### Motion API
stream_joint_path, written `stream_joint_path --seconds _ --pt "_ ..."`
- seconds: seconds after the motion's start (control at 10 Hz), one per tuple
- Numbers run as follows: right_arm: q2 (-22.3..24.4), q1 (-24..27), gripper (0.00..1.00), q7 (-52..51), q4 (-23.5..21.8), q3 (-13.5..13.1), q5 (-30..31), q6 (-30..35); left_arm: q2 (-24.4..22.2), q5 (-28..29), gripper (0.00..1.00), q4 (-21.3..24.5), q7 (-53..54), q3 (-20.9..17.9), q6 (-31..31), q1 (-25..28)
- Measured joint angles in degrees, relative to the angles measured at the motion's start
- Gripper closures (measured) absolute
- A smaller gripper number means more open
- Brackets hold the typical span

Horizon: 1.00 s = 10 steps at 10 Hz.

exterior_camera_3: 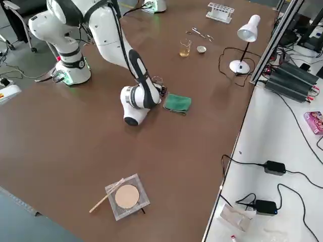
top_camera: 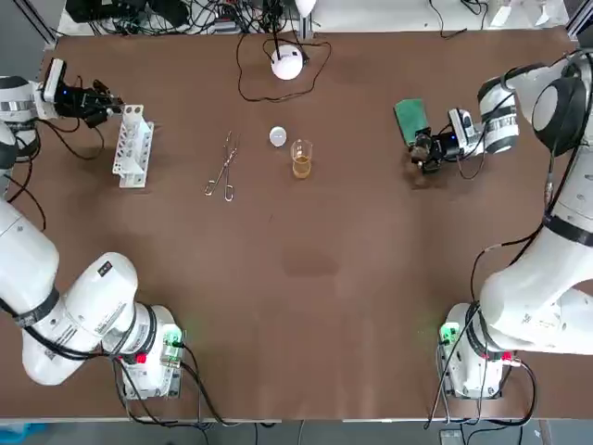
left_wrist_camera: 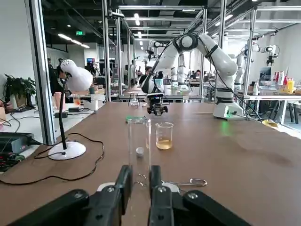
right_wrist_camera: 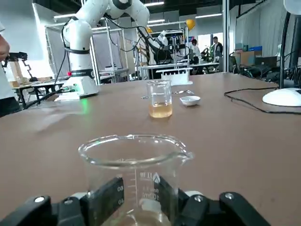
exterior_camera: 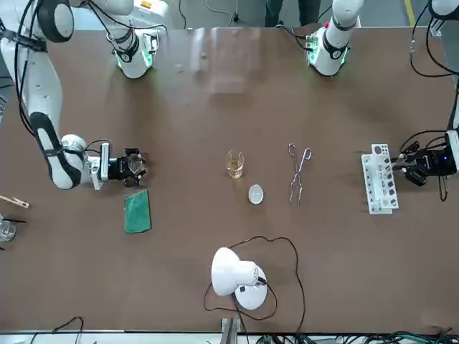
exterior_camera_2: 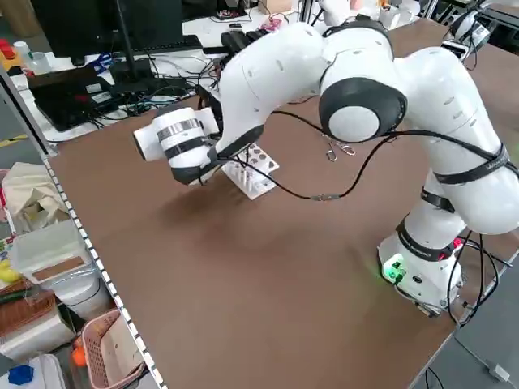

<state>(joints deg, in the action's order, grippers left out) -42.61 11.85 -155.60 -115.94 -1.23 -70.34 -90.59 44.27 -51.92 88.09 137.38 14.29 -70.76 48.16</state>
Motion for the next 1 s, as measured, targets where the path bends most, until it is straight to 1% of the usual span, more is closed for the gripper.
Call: stream_joint_path --seconds 0.3,0.5,0.8,1.0 --pt "1.3 -5.7 0.62 4.4 -0.2 -0.1 -6.6 -0.1 -2.1 -0.1 0.79 0.0 -0.2 0.6 0.0 0.0" --pt "2.6 -8.6 0.62 6.5 -0.8 -0.1 -11.3 -1.0 -3.2 -0.1 0.79 0.0 -2.0 1.0 0.0 -0.8" --pt "2.6 -13.5 0.62 6.6 -2.1 -0.2 -19.4 -2.4 -5.4 -0.1 0.79 1.1 -6.4 2.2 -2.6 -5.7" --pt "2.6 -16.9 0.62 6.6 -2.3 -0.2 -24.4 -3.9 -8.4 -0.1 0.79 4.1 -9.8 3.0 -6.1 -9.4"
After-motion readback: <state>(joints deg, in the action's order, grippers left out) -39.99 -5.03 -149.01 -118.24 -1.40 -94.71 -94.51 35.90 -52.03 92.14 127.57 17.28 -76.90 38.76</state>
